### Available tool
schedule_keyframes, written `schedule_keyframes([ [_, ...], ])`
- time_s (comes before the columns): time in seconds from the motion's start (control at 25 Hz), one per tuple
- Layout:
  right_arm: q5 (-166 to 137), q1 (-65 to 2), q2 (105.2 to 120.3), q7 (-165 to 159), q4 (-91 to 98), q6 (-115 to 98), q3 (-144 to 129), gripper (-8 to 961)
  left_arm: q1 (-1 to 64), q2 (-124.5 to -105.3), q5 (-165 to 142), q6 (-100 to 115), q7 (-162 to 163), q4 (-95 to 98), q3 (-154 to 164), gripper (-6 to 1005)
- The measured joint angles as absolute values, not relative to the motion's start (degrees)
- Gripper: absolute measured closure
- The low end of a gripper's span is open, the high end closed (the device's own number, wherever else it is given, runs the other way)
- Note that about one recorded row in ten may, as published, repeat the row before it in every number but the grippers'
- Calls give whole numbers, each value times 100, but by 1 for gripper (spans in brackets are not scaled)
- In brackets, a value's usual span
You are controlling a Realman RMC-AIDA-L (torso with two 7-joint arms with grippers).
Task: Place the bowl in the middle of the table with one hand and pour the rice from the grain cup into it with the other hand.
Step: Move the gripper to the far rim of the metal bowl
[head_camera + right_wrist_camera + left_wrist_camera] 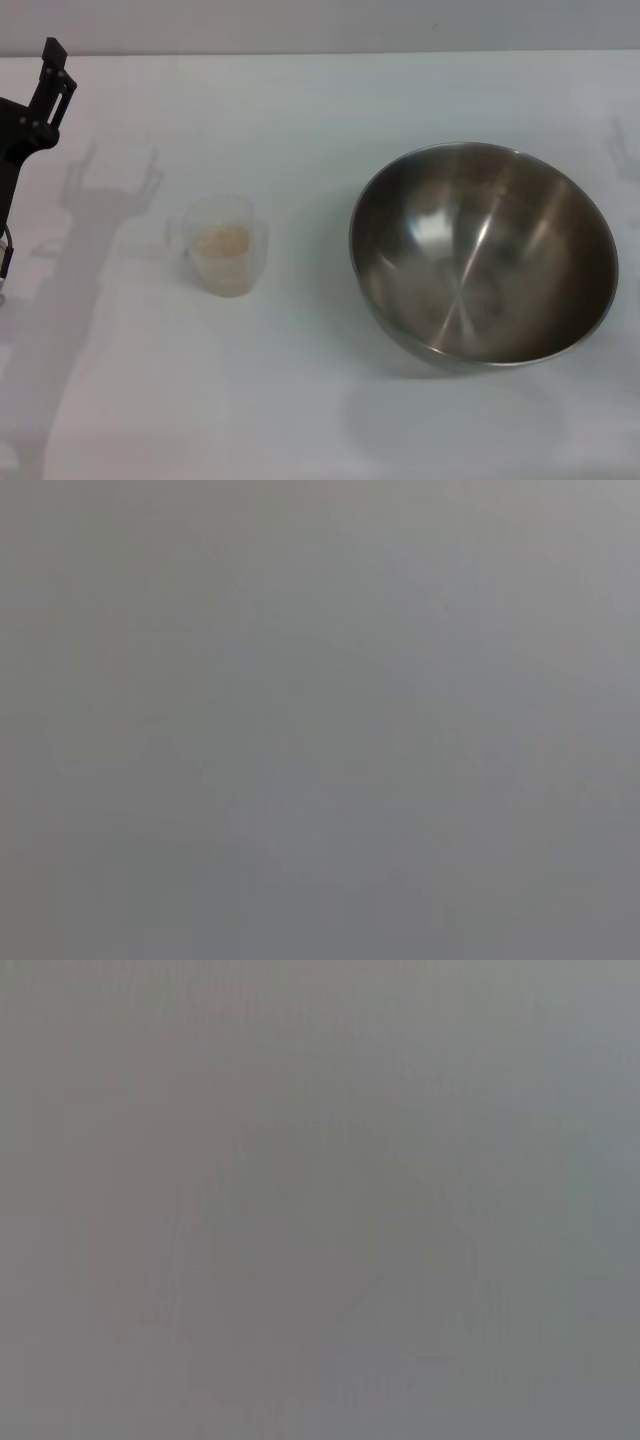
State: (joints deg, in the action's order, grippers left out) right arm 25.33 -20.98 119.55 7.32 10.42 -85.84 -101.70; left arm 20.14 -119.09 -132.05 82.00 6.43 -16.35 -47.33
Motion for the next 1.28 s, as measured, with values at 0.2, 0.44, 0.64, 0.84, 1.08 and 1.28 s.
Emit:
schedule_keyframes([
  [0.2,2477,-1995,11925,-242,1613,-7906,-10175,302,2028,-11908,-13205,8201,627,-1635,-4754,171],
  [0.44,1859,-1450,11887,-655,3369,-6130,-10060,310,2037,-11893,-13207,8230,612,-1635,-4763,172],
  [0.64,1037,-912,11901,-995,5278,-3885,-9838,316,2029,-11888,-13213,8240,610,-1630,-4769,172],
  [0.84,269,-706,11901,-1634,7134,-1251,-9876,323,2021,-11881,-13208,8245,607,-1576,-4773,172],
  [1.08,425,-925,11884,-1111,9179,2643,-9995,331,2016,-11885,-13209,8245,606,-1590,-4822,172],
  [1.28,1483,-1410,11885,24,10424,5574,-9422,338,2013,-11891,-13208,8245,606,-1581,-4888,173],
])
